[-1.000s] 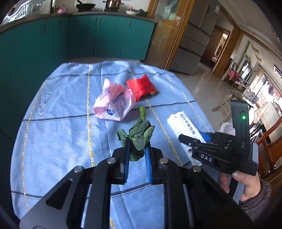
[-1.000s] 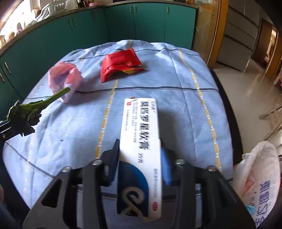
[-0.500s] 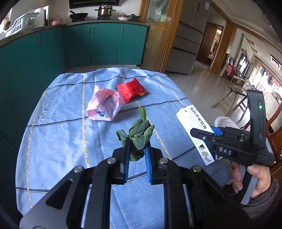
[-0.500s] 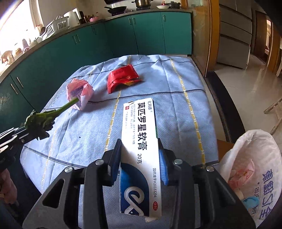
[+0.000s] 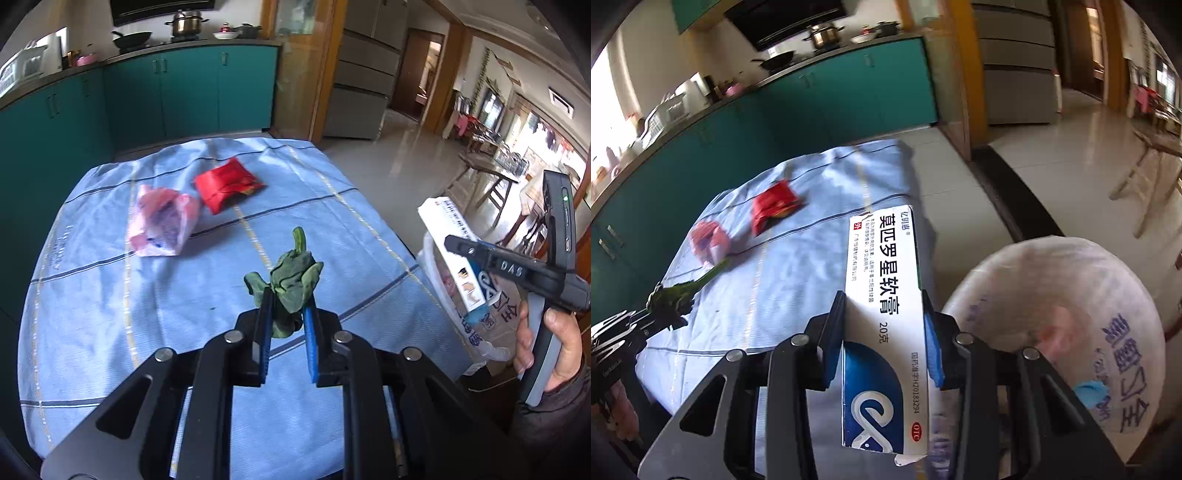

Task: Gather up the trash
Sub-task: 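Carry the medicine box and green vegetable over the white bin and open both grippers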

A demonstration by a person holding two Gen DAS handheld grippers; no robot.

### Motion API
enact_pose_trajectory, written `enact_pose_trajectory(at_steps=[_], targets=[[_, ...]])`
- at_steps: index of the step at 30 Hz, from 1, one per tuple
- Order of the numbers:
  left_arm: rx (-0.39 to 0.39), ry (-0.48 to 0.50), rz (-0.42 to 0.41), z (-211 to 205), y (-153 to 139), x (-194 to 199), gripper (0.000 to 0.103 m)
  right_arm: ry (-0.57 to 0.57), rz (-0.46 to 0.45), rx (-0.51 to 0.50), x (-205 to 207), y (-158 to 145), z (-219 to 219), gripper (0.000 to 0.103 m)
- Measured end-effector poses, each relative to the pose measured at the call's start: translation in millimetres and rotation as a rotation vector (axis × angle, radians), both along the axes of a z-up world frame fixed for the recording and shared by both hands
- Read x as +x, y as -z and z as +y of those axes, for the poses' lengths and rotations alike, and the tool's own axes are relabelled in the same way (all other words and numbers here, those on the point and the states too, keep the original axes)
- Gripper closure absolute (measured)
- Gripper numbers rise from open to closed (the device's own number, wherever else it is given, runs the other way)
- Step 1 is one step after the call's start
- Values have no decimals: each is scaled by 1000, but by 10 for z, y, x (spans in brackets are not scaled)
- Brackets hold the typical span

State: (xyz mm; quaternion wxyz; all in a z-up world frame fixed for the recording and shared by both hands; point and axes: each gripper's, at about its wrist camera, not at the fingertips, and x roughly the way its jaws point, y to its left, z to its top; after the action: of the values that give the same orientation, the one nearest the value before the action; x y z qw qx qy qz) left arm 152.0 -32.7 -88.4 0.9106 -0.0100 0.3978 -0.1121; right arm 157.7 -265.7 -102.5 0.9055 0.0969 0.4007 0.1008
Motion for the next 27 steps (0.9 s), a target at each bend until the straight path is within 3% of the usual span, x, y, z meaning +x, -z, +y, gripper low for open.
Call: enact_pose_trajectory(at_steps=[13,19,27], targets=[[-37,220,73,-1002,170,290,86,252,6,-7,-417,115,-1125,65],[-41,407,73,-1761,245,311,86,332,23,-16,-663,172,-1459,65],[16,532,127,-2415,542,296,86,373,47,-8,-774,284,-1664,65]])
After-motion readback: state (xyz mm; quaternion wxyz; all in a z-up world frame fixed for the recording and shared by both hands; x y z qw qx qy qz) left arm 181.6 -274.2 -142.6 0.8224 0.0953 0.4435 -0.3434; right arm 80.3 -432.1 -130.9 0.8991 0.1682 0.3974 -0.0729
